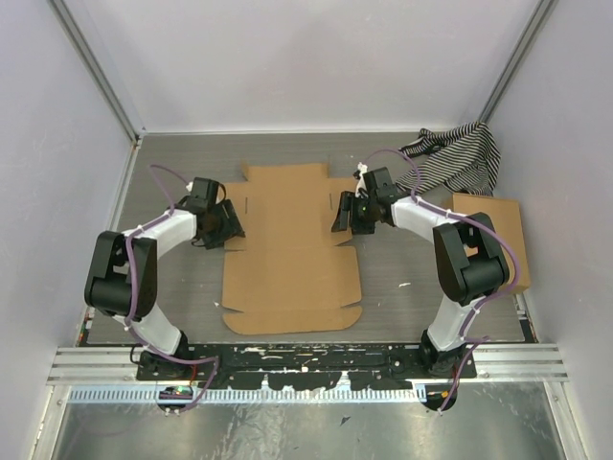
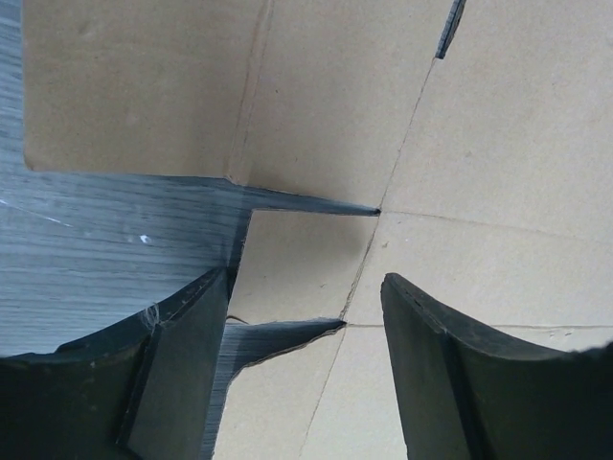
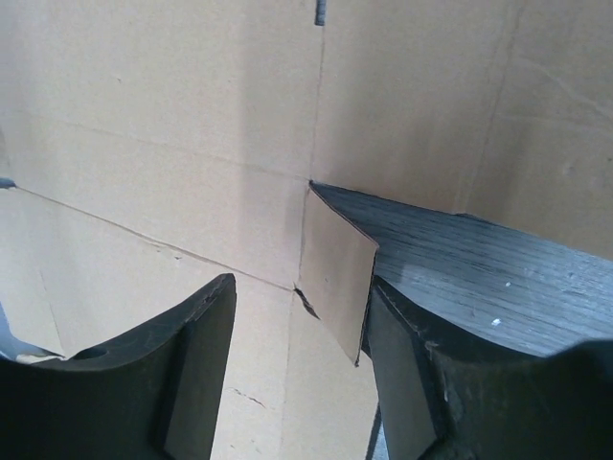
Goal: Fold the paper box
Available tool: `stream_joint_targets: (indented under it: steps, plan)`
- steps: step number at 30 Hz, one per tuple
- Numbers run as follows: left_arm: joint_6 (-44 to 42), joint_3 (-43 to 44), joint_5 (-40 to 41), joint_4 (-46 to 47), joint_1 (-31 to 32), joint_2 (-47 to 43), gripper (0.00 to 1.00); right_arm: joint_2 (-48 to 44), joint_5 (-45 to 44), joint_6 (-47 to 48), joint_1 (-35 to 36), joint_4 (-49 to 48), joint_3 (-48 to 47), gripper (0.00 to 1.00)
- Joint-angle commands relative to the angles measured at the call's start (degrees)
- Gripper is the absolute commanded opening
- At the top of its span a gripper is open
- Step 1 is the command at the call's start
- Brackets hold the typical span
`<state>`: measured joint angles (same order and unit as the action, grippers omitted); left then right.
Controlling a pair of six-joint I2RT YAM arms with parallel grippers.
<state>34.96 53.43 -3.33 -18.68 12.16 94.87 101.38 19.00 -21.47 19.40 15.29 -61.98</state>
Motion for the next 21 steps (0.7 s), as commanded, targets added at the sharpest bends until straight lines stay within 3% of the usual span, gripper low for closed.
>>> stream_joint_targets:
  steps: [1, 11, 21]
  plan:
    - [-0.99, 2.56, -0.75, -2.42, 1.8, -0.01, 0.71, -1.32, 1.77, 0.73, 0.24, 0.07, -2.79, 0.6]
    - [1.19, 5.56, 0.08, -4.03, 6.34, -5.71, 0.7, -1.62, 2.7, 0.73, 1.71, 1.29, -4.99, 0.6]
    - [3.08, 8.26, -2.3, 1.03, 9.79, 2.73, 0.7, 1.61, 1.83, 0.61, 4.11, 1.17, -6.21, 0.6]
